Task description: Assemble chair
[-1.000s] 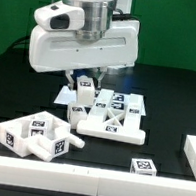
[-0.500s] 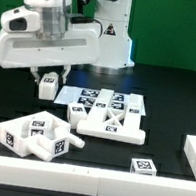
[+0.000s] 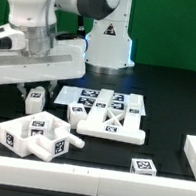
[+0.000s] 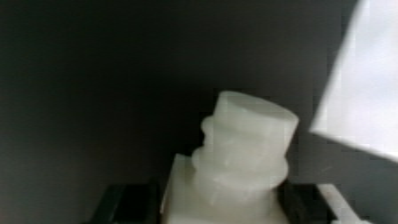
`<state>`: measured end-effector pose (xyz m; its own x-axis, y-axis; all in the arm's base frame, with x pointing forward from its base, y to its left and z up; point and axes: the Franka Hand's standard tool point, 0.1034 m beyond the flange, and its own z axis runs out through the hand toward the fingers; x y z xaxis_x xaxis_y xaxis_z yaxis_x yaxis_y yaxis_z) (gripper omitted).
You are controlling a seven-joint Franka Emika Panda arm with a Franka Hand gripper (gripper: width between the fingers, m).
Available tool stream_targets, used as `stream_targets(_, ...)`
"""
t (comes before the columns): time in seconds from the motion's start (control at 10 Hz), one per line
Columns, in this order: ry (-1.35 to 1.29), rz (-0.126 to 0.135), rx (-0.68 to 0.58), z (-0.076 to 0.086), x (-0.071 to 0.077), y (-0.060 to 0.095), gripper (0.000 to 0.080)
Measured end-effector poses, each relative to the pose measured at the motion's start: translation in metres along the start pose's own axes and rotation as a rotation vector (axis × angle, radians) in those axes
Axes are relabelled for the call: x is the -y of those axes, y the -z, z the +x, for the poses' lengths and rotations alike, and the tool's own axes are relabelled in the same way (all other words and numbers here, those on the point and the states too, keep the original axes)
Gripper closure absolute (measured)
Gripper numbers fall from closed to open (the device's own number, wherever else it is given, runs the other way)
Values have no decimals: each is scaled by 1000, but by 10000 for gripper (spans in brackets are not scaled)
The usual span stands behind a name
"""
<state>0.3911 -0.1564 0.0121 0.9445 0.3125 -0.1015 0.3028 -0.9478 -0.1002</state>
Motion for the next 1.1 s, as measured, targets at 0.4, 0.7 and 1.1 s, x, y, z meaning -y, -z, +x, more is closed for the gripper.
stream_targets(0.4,19,24,5,10,6,28,174)
stream_targets(0.7,0,-4,-4,58,33,79,151)
stream_targets(1.1,-35,-15,-16,113,67,97,150)
